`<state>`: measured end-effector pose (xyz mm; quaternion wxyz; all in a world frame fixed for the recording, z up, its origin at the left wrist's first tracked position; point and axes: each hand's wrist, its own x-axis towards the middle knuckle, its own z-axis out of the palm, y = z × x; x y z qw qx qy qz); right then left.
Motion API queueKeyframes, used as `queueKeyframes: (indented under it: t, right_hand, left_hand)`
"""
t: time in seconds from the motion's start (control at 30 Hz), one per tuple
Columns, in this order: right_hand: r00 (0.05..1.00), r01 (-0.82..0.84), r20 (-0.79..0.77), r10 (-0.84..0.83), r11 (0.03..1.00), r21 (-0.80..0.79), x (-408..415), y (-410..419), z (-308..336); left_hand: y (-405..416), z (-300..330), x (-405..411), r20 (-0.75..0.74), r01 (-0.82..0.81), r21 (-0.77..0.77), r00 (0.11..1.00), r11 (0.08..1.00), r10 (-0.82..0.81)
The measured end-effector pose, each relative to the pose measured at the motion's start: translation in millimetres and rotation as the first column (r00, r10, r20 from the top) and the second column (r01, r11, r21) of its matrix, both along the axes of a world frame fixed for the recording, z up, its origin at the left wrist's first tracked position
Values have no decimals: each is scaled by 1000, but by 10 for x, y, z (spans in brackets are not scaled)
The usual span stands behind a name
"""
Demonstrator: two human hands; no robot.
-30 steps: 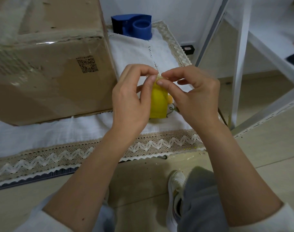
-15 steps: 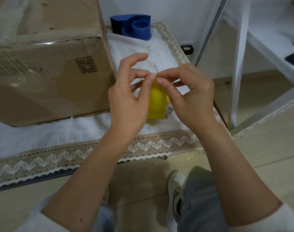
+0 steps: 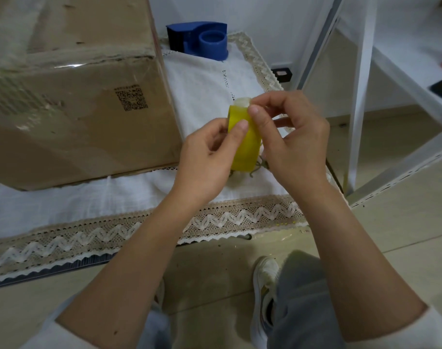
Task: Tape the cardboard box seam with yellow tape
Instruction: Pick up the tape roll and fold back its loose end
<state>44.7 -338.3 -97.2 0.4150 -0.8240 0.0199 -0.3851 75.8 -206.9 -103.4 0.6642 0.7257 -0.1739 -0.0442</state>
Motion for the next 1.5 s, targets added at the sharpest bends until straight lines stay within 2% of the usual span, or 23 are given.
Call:
queueKeyframes:
  t: [0.07, 0.3, 0.57, 0.63, 0.77, 0.9, 0.97, 1.07, 1.17, 1.27, 1.37, 1.5]
  right_hand:
    - [999, -27, -33, 27, 999, 23, -3, -10, 12]
    - [1000, -15, -19, 16, 998, 54, 7, -35, -5]
    - [990, 26, -140, 4, 976, 216, 9, 6, 24]
    - [985, 28, -170, 34, 936, 351, 8, 4, 73]
    - [943, 88, -301, 142, 766, 637, 17, -43, 150]
    - [832, 101, -458, 312, 727, 679, 13, -70, 132]
    - [807, 45, -444, 390, 709, 704, 10, -71, 118]
    - [821, 24, -405, 403, 684, 729, 13, -52, 121]
    - [861, 15, -373, 346, 715, 698, 13, -28, 160]
    - [900, 1, -344, 266, 790, 612, 80, -73, 256]
    - [889, -32, -395, 232, 891, 452, 308, -108, 358]
    - [874, -37, -479, 80, 995, 97, 753, -51, 346]
  left_hand:
    - [10, -3, 15, -13, 26, -55, 1000, 998, -27]
    - [29, -42, 52, -5, 84, -26, 996, 996, -85]
    - [46, -63, 62, 20, 133, -25, 991, 991, -132]
    - [50, -70, 55, 34, 132, -33, 991, 991, -131]
    - [80, -65, 51, 98, 110, 6, 989, 994, -110]
    - [102, -86, 81, 141, 86, 45, 986, 995, -91]
    - [99, -108, 92, 154, 57, 83, 986, 995, -69]
    - [61, -144, 95, 164, -15, 127, 987, 992, -6]
    - [28, -146, 82, 95, -55, 139, 995, 989, 42]
    - [45, -166, 95, 38, -49, 281, 998, 959, 40]
    - [72, -194, 111, 92, -29, 461, 996, 887, -15]
    - [88, -194, 119, 108, -6, 548, 992, 837, -63]
